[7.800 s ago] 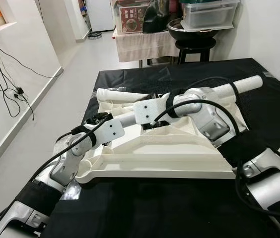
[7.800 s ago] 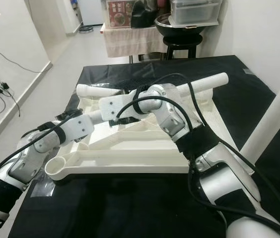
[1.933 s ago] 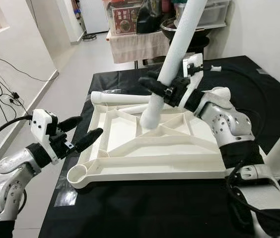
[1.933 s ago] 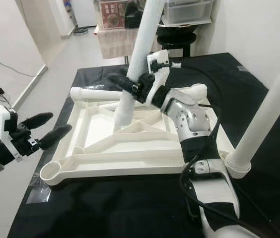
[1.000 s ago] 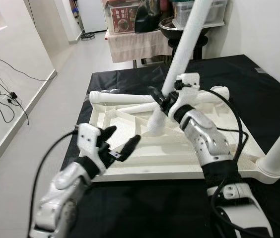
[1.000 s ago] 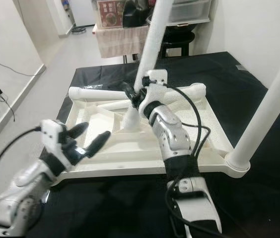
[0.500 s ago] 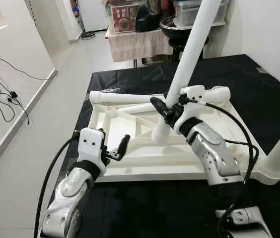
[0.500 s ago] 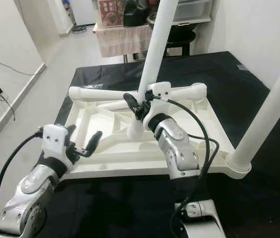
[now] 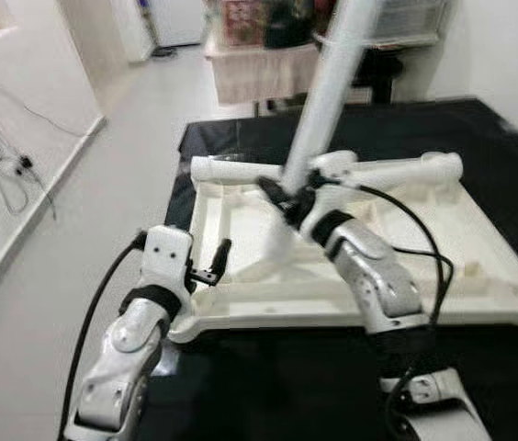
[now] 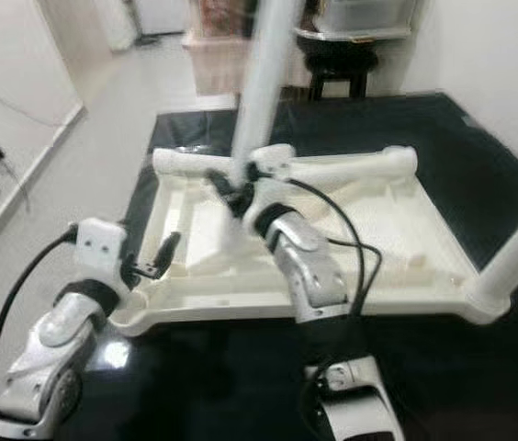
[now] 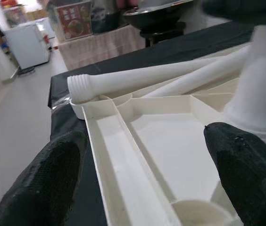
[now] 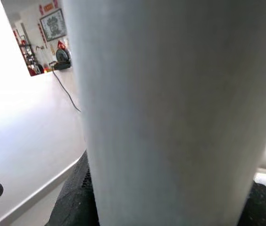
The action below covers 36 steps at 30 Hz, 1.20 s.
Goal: Building children table
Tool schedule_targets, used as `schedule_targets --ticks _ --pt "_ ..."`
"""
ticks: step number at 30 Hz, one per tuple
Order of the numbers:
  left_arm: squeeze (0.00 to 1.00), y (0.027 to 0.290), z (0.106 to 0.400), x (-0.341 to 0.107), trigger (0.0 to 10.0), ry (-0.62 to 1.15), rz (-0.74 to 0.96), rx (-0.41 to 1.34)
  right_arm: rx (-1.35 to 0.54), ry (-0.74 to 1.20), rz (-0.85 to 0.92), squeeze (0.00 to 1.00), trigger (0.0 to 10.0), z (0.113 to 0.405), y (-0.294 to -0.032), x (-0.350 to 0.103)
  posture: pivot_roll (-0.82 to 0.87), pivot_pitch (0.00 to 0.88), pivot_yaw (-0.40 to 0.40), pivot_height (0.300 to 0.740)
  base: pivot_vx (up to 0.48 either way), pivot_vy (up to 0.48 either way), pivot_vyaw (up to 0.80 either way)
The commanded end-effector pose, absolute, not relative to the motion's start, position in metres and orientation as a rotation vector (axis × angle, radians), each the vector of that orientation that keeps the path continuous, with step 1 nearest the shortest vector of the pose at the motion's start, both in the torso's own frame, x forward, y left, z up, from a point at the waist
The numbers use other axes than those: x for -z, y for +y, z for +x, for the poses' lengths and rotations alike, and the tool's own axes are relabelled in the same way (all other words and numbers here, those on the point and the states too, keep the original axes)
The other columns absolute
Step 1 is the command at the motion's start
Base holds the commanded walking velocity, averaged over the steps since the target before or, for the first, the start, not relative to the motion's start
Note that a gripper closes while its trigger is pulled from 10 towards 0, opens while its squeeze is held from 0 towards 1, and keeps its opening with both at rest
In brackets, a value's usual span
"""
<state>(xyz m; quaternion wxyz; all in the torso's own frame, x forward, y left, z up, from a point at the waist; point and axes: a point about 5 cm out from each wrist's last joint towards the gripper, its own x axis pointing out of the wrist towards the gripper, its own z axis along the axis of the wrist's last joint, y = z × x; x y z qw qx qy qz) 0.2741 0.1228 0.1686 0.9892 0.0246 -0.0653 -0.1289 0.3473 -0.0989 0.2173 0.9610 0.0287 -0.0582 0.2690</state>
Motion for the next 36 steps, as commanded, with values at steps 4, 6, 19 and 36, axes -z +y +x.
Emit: schedule_targets --ticks 4,6,19,36 --pt "0.0 0.121 0.273 -0.165 10.0 -0.125 0.067 0.277 -0.548 -0.135 0.06 0.0 10.0 0.346 -0.098 -0.222 -0.1 0.042 0.078 0.74 0.0 0.0 0.0" --pt "0.0 0.12 0.272 -0.162 10.0 -0.117 0.073 0.294 -0.554 -0.135 0.063 0.0 10.0 0.347 -0.096 -0.223 -0.1 0.042 0.077 0.74 0.0 0.0 0.0" --pt "0.0 0.117 0.265 -0.147 10.0 -0.076 0.086 0.335 -0.567 -0.131 0.074 0.0 10.0 0.348 -0.097 -0.222 -0.1 0.042 0.08 0.74 0.0 0.0 0.0" --pt "0.0 0.098 0.232 -0.138 10.0 -0.028 0.09 0.646 -1.179 -0.164 0.084 0.0 10.0 0.327 -0.103 -0.232 -0.06 0.08 0.09 0.74 0.0 0.0 0.0"
